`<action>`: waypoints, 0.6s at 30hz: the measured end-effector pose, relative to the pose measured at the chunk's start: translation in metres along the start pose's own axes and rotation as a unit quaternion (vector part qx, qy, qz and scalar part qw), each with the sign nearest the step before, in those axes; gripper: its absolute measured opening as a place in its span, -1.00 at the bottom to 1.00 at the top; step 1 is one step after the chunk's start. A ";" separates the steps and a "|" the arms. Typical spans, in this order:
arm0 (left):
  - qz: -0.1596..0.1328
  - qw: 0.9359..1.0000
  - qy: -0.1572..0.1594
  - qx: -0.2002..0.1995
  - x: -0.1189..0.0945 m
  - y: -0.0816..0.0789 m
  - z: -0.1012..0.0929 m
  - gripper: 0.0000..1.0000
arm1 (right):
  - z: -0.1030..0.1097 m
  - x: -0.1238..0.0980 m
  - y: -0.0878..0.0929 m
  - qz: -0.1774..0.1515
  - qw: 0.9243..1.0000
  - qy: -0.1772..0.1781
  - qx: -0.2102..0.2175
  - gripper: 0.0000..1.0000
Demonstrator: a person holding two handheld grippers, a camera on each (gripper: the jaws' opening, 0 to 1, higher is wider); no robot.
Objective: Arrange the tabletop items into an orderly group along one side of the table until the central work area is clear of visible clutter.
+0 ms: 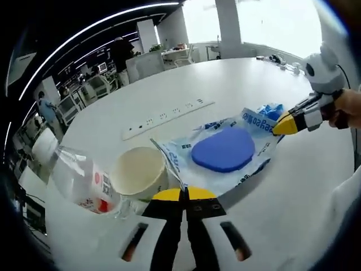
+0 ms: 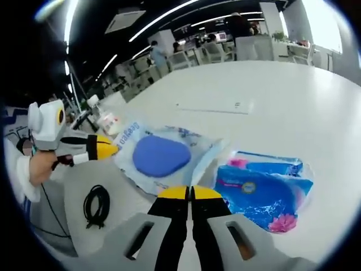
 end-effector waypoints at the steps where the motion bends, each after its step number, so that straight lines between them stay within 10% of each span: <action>1: 0.002 1.000 0.002 -0.003 0.002 0.001 0.000 -1.00 | -0.001 0.001 0.001 0.002 1.000 0.001 0.002 -1.00; 18: 0.039 0.999 0.017 -0.011 0.023 0.019 -0.007 -1.00 | -0.014 0.010 0.015 0.015 0.999 0.012 0.034 -1.00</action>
Point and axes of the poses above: the point that each gripper's makers call its tool centre point, and the gripper's own axes: x roughly forward along the fingers, z roughly to its left, y roughly out of its underside, the point moved 3 cm from there along -x, roughly backward along the fingers, and after that the axes turned 13 degrees about -y, right-handed, at the moved point
